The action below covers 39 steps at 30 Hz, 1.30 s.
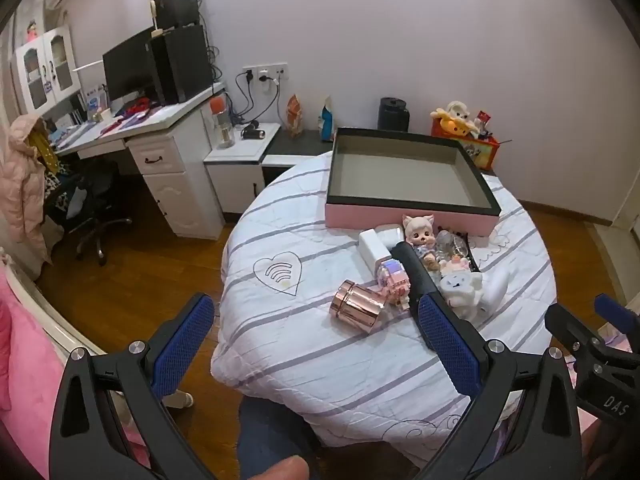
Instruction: Organize rigid objects
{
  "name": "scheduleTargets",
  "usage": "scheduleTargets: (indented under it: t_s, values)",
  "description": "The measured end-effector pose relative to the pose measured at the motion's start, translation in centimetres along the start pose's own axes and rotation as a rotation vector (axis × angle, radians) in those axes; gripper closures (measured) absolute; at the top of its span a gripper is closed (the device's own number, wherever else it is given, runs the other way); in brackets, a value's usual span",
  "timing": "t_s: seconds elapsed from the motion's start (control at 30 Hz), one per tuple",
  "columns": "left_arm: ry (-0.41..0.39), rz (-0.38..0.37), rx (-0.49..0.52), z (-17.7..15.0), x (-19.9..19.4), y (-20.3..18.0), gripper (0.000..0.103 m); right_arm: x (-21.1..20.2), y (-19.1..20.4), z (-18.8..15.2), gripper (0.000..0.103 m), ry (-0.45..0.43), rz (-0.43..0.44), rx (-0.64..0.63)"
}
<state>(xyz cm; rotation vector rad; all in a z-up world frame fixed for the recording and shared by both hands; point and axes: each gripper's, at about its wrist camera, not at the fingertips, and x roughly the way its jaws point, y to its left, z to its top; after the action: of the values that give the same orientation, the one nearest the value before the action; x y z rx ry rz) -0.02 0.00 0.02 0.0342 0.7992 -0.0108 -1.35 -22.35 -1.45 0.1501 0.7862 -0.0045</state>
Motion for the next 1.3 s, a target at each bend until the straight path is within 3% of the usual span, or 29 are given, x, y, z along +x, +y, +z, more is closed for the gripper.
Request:
scheduleTargets:
  t_s: [0.23,0.37,0.53,0.83,1.3]
  values:
    - [-0.014,-0.028,-0.004,-0.7,0.0,1.3,0.000,-0.1,0.3,0.0,0.000,0.001,0.001,-0.002]
    - [-0.054,0.004,0.016,-0.6,-1.0,0.3,0.000,-0.4,0.2,0.0,0.000,-0.005,0.001,-0.004]
    - [-0.104,-0.030,0.019,-1.0,-1.8,0.4,0.000,-0.6,0.3,-0.1,0.000,-0.015,-0.009,-0.015]
    - [-0.046,-0.034,-0.014,-2.1,-1.0,1.6,0.000,-1.4,0.4,-0.2,0.000,-0.027,-0.028,-0.018]
    - [-0.053,-0.017,0.004,-2.1,-1.5,0.8,0.000,-1.4,0.4,-0.4,0.000,-0.025,-0.022,-0.018]
